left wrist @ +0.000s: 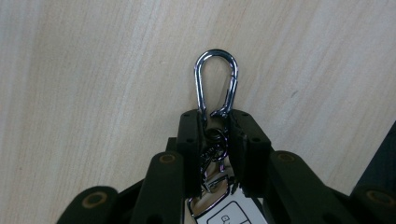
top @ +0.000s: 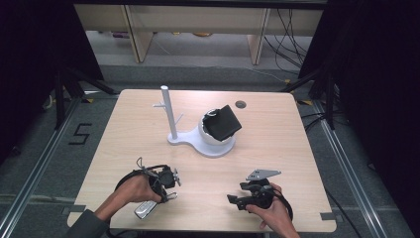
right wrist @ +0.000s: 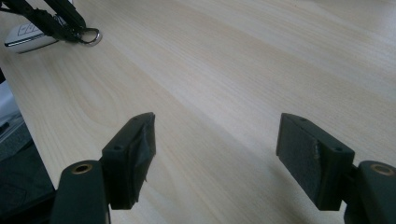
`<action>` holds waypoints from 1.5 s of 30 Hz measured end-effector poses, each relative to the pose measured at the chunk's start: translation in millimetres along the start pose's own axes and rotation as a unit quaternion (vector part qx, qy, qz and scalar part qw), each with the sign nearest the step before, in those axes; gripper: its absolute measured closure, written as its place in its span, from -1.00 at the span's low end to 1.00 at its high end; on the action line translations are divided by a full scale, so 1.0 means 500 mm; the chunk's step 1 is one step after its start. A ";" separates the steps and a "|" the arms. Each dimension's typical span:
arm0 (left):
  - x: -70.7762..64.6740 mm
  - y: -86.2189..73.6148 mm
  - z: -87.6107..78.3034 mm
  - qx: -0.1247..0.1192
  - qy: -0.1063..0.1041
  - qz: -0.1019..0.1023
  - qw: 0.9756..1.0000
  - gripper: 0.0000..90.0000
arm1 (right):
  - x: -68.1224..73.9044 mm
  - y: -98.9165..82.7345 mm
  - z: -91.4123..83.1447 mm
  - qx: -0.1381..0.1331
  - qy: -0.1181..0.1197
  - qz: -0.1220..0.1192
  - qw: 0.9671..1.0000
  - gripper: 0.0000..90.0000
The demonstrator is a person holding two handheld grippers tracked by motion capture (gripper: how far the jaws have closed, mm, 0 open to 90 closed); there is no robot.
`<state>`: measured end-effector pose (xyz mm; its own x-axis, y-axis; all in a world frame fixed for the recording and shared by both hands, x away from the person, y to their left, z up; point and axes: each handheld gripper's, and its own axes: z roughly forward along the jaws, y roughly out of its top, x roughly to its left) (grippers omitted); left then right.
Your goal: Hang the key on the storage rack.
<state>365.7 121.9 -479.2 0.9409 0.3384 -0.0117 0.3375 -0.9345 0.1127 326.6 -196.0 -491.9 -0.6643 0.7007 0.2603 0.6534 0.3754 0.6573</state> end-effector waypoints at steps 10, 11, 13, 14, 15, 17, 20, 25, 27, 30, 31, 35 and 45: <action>-0.003 -0.006 -0.002 -0.007 0.011 0.016 1.000 0.66 | -0.008 0.002 0.001 -0.006 0.004 -0.015 1.000 -0.34; -0.002 -0.009 -0.005 -0.013 0.012 0.013 1.000 0.66 | -0.002 0.000 -0.002 0.000 0.004 0.008 1.000 -0.34; 0.000 -0.013 -0.009 -0.020 0.015 0.009 1.000 0.67 | -0.003 0.001 -0.002 -0.003 0.003 0.010 1.000 -0.34; 0.003 -0.020 -0.018 -0.031 0.014 0.003 0.999 0.67 | -0.004 0.001 -0.001 -0.005 0.004 0.006 1.000 -0.34; 0.006 -0.023 -0.024 -0.036 0.013 -0.001 0.999 0.67 | -0.004 0.001 -0.001 -0.004 0.003 0.010 1.000 -0.34; 0.007 -0.025 -0.032 -0.035 0.012 -0.003 0.999 0.67 | -0.007 0.000 -0.001 -0.005 0.002 0.002 1.000 -0.34; 0.014 -0.032 -0.055 -0.044 0.018 -0.008 0.999 0.67 | -0.008 0.001 -0.001 -0.009 0.001 0.001 1.000 -0.34; 0.019 -0.041 -0.098 -0.067 0.022 -0.025 0.997 0.67 | -0.007 0.001 -0.001 -0.007 0.002 0.006 1.000 -0.34; 0.021 -0.043 -0.106 -0.073 0.024 -0.030 0.997 0.67 | -0.008 0.000 0.000 -0.004 0.001 0.005 1.000 -0.34; 0.029 -0.049 -0.144 -0.081 0.036 -0.040 0.995 0.67 | -0.008 0.000 0.000 -0.007 0.002 0.005 1.000 -0.34; 0.031 -0.050 -0.154 -0.082 0.034 -0.041 0.995 0.67 | -0.008 0.001 0.002 -0.005 0.006 0.008 1.000 -0.34; 0.041 -0.052 -0.184 -0.085 0.052 -0.038 0.994 0.67 | -0.008 -0.001 0.000 -0.002 0.002 0.009 1.000 -0.34; 0.081 -0.052 -0.273 -0.082 0.078 -0.053 0.992 0.67 | -0.015 -0.001 -0.001 -0.004 0.002 0.014 1.000 -0.34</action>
<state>391.5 175.2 -347.1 0.8804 0.4588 0.1203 0.4137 -0.8668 0.2785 331.1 -201.7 -493.9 -0.6466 0.7090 0.2816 0.6697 0.3507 0.6547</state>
